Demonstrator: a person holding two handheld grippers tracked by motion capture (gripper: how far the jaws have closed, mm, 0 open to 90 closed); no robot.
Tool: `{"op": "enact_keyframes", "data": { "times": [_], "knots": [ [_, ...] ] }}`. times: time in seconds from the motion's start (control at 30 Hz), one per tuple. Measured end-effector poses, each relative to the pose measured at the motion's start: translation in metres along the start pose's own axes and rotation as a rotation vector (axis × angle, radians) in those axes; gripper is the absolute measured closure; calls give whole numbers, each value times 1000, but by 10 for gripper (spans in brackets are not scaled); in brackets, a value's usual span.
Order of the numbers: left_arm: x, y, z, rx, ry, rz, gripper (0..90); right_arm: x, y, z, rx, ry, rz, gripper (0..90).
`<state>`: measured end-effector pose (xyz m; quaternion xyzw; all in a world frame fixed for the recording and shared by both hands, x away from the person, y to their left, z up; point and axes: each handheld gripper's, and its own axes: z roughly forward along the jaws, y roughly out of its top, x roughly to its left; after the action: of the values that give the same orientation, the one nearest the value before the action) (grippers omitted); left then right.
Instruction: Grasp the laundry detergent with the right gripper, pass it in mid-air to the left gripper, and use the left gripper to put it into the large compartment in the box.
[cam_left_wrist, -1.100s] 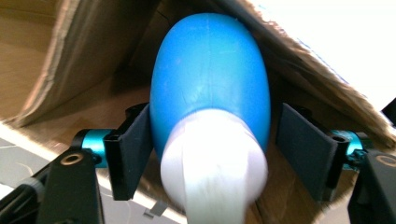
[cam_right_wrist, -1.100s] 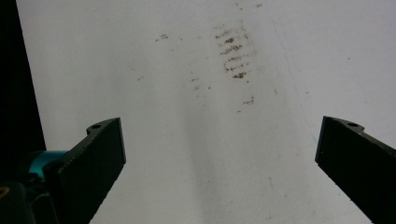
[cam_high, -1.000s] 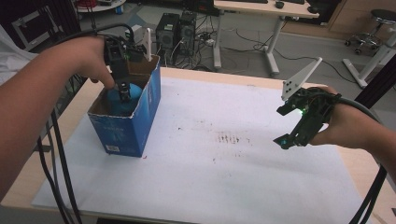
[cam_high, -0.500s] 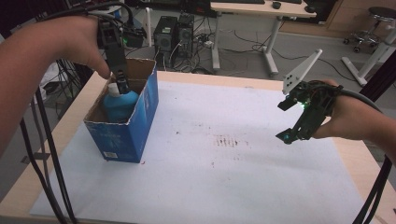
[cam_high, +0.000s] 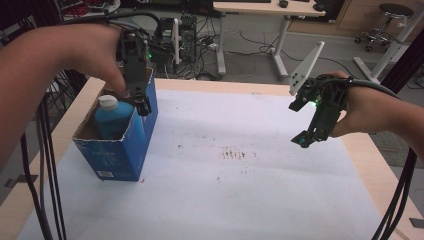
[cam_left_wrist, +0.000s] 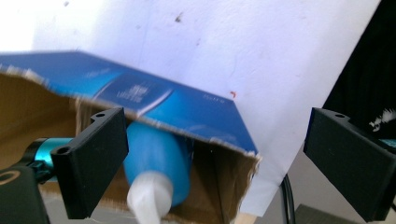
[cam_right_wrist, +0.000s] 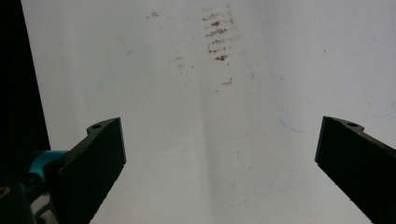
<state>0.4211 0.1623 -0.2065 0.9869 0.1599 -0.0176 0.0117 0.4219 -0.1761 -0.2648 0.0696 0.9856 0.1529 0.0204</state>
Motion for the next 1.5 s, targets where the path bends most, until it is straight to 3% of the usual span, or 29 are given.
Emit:
{"op": "enact_keyframes", "data": {
  "times": [0.3, 0.47, 0.87, 1.5],
  "knots": [
    [-10, 20, 14, -20, -30, 81, 16, -5, 1, 2, 106, -7, -35, 11],
    [-13, 23, 22, -9, -34, 99, 16, -10, 1, 1, 144, -16, -41, 11],
    [-18, 37, 31, 5, -40, 154, 16, -14, -2, -6, 175, -35, -56, 11],
    [-18, 55, 37, 0, -53, 173, 16, -17, -17, -7, 194, -42, -53, 12]
  ]
}}
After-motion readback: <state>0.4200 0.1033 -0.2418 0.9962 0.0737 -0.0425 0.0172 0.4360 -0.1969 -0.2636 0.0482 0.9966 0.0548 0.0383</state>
